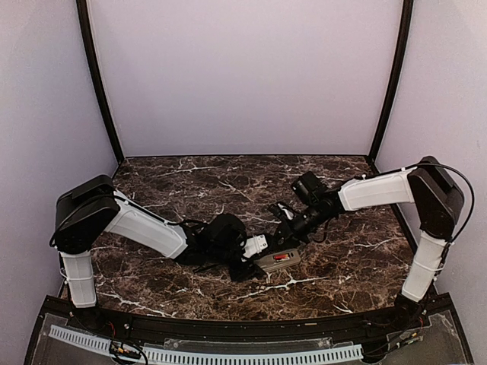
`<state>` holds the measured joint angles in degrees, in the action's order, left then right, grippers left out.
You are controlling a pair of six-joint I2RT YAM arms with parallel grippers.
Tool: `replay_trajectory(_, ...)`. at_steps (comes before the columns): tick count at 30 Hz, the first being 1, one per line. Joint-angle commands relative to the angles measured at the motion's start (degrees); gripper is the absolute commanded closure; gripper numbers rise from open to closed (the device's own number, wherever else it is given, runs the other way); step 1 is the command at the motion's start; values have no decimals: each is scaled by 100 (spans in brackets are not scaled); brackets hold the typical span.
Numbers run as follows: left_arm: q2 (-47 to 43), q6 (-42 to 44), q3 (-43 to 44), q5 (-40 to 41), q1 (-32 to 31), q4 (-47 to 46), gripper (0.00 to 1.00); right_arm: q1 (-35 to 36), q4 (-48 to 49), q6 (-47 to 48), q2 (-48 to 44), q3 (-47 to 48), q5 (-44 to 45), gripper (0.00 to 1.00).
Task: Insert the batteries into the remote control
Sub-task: Load the battery into the battery compartment.
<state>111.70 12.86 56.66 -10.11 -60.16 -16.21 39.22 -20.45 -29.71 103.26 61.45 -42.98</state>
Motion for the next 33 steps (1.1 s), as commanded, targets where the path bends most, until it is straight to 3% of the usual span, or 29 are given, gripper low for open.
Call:
replay_trajectory(1, 111, 84, 87, 74, 25, 324, 100, 84, 54, -121, 334, 99, -61, 100)
replay_trajectory(33, 116, 251, 165, 57, 39, 522, 100, -380, -578, 278, 286, -551, 1048, 100)
